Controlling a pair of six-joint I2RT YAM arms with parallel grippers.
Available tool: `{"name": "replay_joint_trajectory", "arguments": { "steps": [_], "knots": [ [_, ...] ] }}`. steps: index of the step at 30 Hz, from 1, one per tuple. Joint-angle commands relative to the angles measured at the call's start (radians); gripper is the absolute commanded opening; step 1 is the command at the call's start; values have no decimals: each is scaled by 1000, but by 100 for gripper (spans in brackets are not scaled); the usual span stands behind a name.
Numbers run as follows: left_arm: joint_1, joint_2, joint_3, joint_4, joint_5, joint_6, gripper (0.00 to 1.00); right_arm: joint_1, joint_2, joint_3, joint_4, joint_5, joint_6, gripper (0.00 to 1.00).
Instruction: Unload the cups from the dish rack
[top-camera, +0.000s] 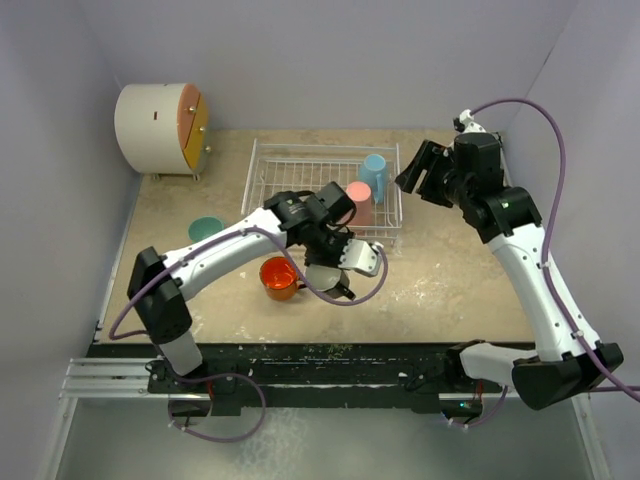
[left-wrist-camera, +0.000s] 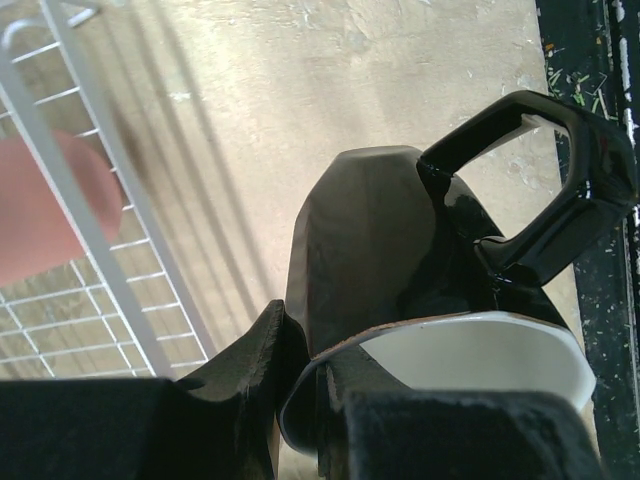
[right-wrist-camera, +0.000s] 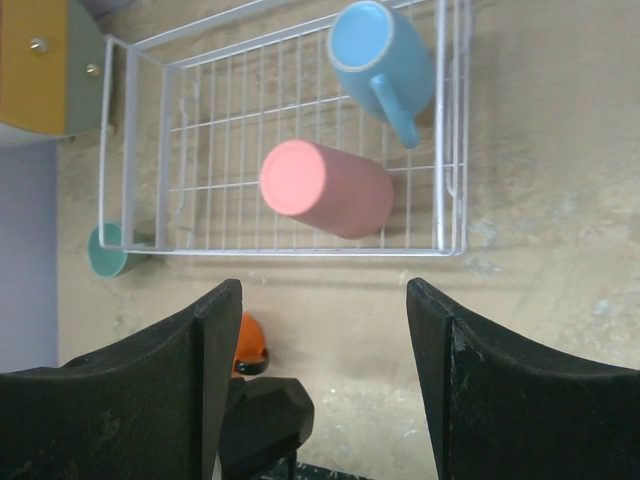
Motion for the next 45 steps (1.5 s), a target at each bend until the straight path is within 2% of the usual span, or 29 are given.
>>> {"name": "replay_joint_trajectory", "arguments": {
  "steps": [1,4,8,22,29,31,34,35,36,38,39,45],
  "knots": [
    [-58,78,117,-26,-83,-41,0,-19,-19,22,-47,98,-36,69],
    [-81,176,187,-85,-138,-41,0,-29,-17,27,-51,109,-36,69],
    [-82,265,260,-113,-140,-41,0,-34,-12,19,-39,90,-32,69],
    [-80,381,281,-241,-96,-12,0,-35,63,17,11,43,-33,70],
    [-55,411,300,-224,-101,-14,0,-36,83,28,21,31,-36,71],
    [-47,401,291,-202,-100,-14,15,-36,88,33,21,29,-39,71],
    [-39,366,262,-146,-105,-18,24,-35,95,35,28,30,-38,71],
    [-38,354,253,-135,-104,-17,31,-35,100,36,29,34,-38,71],
    [-37,342,246,-129,-102,-18,45,-35,105,38,30,42,-39,72],
    [-34,311,232,-129,-91,-12,87,-36,121,48,50,68,-63,72],
    [-34,293,229,-136,-83,-4,99,-36,130,52,58,65,-68,73],
    [-23,153,273,-157,-24,-14,99,-21,213,108,70,88,-87,79]
  ]
}}
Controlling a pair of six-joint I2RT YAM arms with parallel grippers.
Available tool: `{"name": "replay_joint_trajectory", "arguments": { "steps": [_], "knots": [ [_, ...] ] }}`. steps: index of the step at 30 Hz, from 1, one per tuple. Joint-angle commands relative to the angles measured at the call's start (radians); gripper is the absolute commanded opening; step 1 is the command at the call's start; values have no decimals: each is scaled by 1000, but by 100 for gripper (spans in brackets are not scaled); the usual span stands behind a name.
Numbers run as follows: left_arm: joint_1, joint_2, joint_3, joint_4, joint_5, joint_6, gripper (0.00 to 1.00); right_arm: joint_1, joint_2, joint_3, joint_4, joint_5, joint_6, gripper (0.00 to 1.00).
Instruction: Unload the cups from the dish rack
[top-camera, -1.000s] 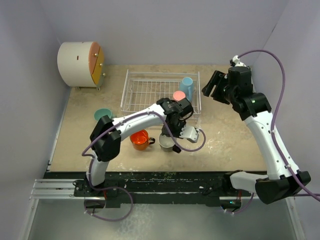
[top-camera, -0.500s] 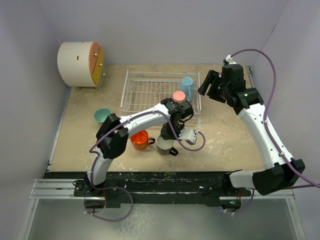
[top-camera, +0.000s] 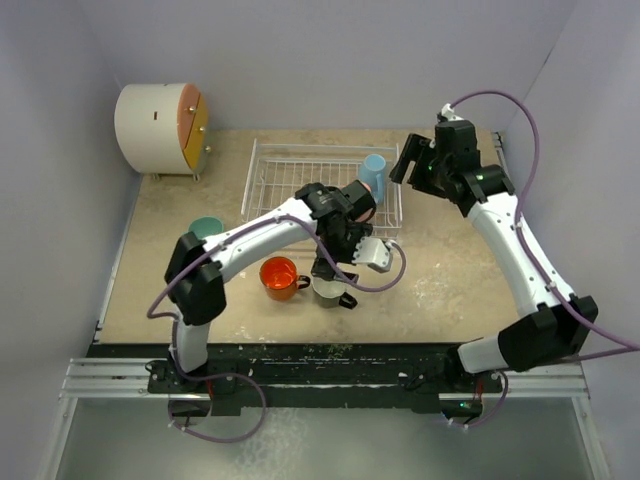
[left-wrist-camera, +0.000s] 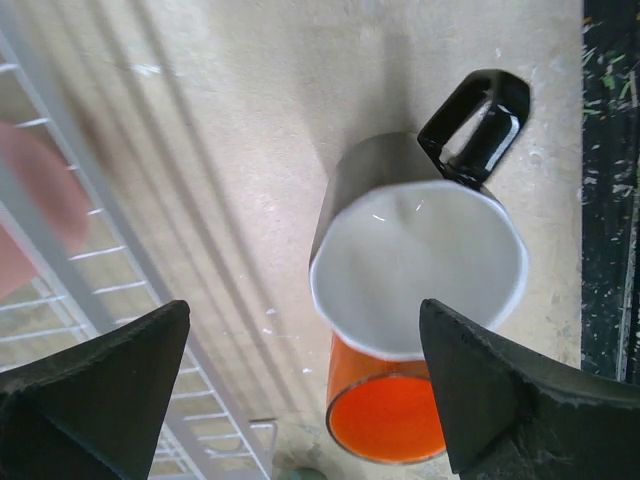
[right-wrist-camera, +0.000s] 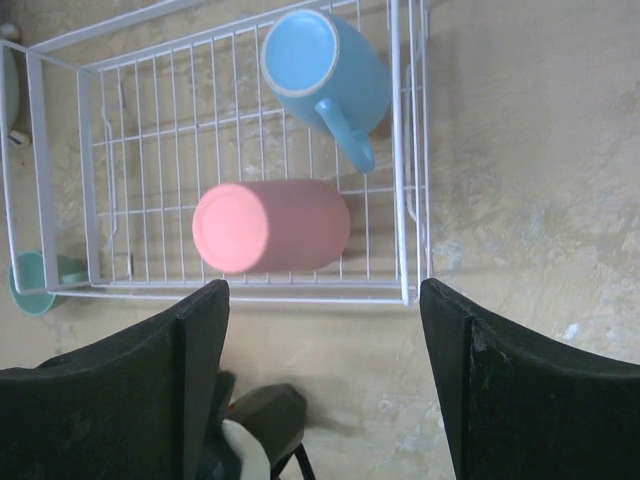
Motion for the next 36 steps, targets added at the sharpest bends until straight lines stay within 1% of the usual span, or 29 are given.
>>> {"name": "replay_joint_trajectory", "arguments": {
  "steps": [1,4,6,10,14,20,24,26,28,32,34,36],
  "knots": [
    [25,-172,57,-6,86,-4,99,21,67,100,44,57,-41,80],
    [116,-227,76,-26,155,-41,99,52,138,151,45,98,-52,81],
    [187,-270,49,-10,175,-65,100,71,202,192,44,117,-58,81],
    [307,-390,-89,136,171,-110,99,105,318,285,29,166,-74,81],
    [384,-432,-147,198,154,-199,99,133,423,377,-5,228,-118,78],
    [414,-467,-213,245,117,-277,99,149,547,447,-42,307,-176,77],
    [415,-495,-236,238,122,-283,99,149,595,451,-57,330,-182,77],
    [416,-503,-246,229,112,-271,99,149,599,421,-56,332,-178,76],
    [419,-505,-248,218,105,-262,99,149,592,383,-31,321,-176,72],
    [422,-504,-244,211,112,-253,99,149,612,368,-1,284,-195,56],
    [421,-505,-237,201,118,-255,99,150,633,391,-18,253,-200,51],
    [422,-506,-231,197,117,-257,99,152,651,407,-20,243,-202,50]
  ]
}}
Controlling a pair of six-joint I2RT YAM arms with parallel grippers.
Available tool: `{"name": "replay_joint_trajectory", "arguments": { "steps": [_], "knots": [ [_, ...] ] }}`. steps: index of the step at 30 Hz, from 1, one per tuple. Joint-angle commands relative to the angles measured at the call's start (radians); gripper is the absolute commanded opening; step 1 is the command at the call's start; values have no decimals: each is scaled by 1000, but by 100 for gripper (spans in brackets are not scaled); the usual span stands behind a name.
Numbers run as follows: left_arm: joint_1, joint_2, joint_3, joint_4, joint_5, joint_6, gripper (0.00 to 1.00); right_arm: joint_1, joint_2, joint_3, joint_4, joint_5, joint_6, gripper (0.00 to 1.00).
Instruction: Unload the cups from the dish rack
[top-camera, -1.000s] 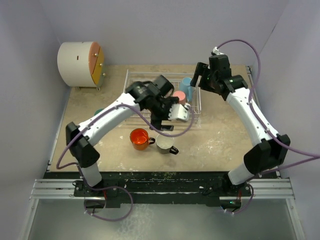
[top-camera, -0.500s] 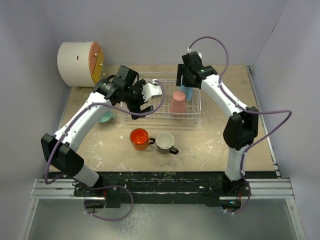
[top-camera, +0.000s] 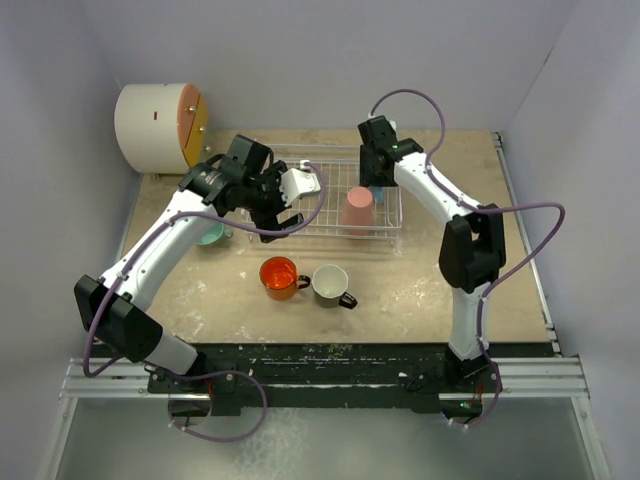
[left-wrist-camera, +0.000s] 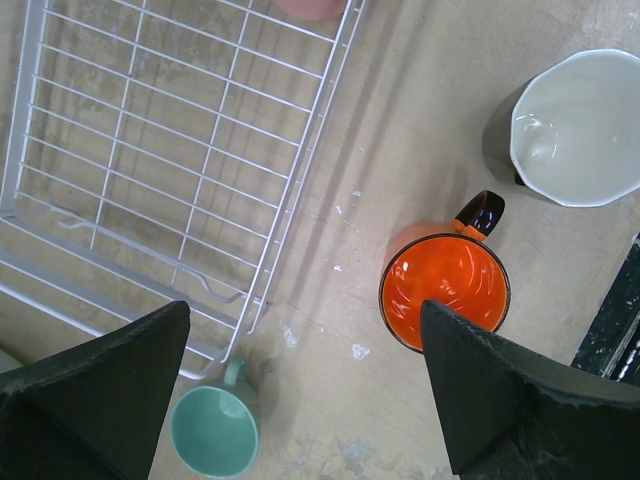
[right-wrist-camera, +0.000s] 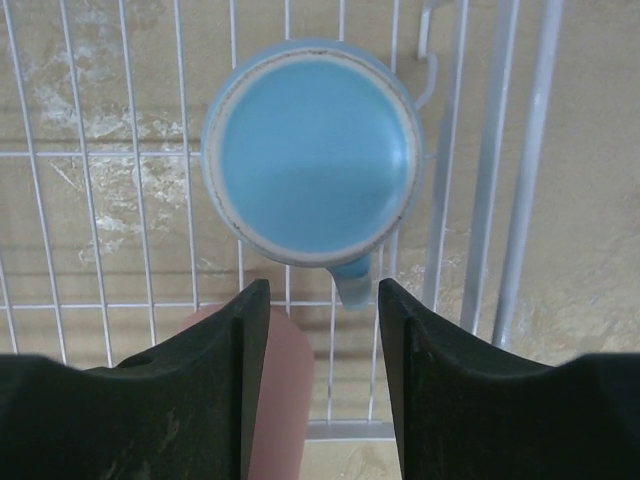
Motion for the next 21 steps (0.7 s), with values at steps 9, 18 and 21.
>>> {"name": "replay_joint_trajectory", "arguments": {
  "steps": [9,18,21],
  "knots": [
    [7,-40,13,-5,-7,-8,99,6,45,71,-12,-92,-29,33],
    [8,-43,13,-11,-20,-6,99,-1,64,87,18,-84,-67,8],
    [7,-48,8,-11,-27,-2,99,-1,64,100,28,-59,-76,0]
  ]
}}
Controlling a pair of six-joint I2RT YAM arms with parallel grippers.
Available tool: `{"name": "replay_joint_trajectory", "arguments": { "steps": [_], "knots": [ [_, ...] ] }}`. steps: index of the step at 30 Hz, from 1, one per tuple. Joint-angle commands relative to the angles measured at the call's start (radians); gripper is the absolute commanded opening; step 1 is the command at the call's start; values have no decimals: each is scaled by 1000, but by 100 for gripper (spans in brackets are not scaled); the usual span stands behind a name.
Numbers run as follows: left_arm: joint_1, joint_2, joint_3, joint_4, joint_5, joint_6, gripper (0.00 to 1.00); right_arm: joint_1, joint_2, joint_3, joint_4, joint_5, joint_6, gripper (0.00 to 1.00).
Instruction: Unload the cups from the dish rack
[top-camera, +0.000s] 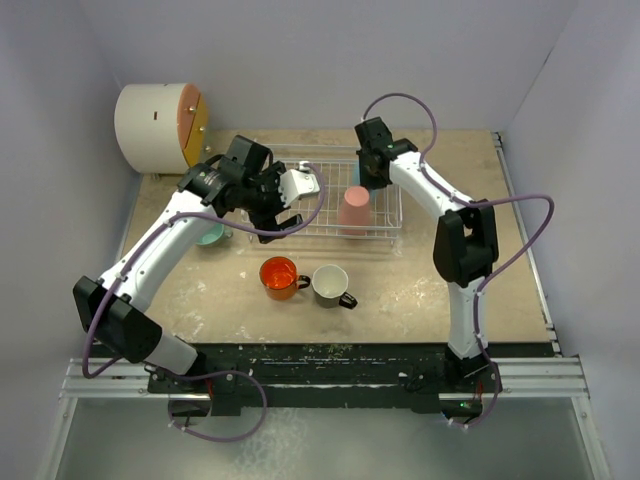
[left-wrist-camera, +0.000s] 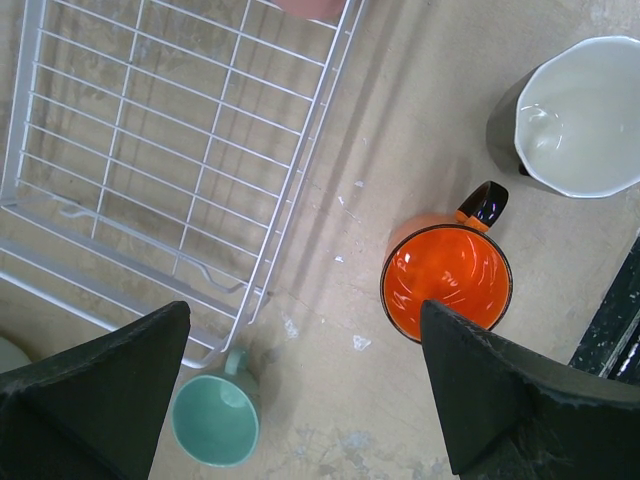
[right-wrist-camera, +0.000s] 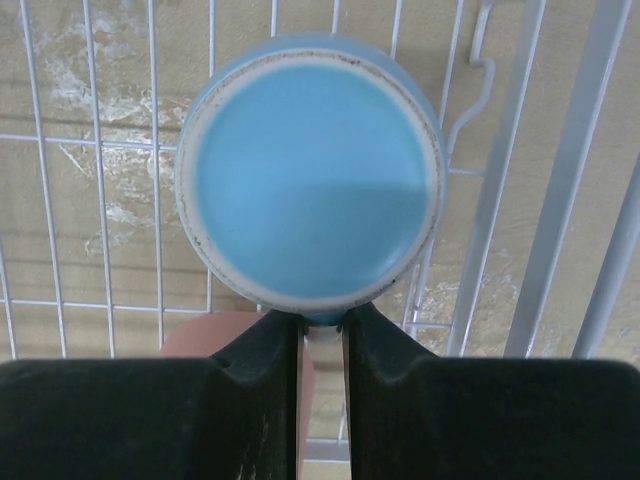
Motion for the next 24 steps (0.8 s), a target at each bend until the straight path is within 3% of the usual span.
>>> {"name": "replay_joint_trajectory", "arguments": {
  "steps": [1,9,15,20,24],
  "knots": [
    [7,-44,6,7,-12,-2,99,0,-9,68,27,32,-35,0],
    [7,-50,-6,61,-11,3,99,1,-100,174,43,82,-79,0],
    [7,-63,-16,132,-22,27,99,10,-170,221,16,37,-62,0],
    [7,-93,-49,249,-46,100,99,9,-283,189,-25,-226,35,0],
    [7,-172,-147,402,-37,270,99,10,-394,97,28,-450,153,0]
  ]
}}
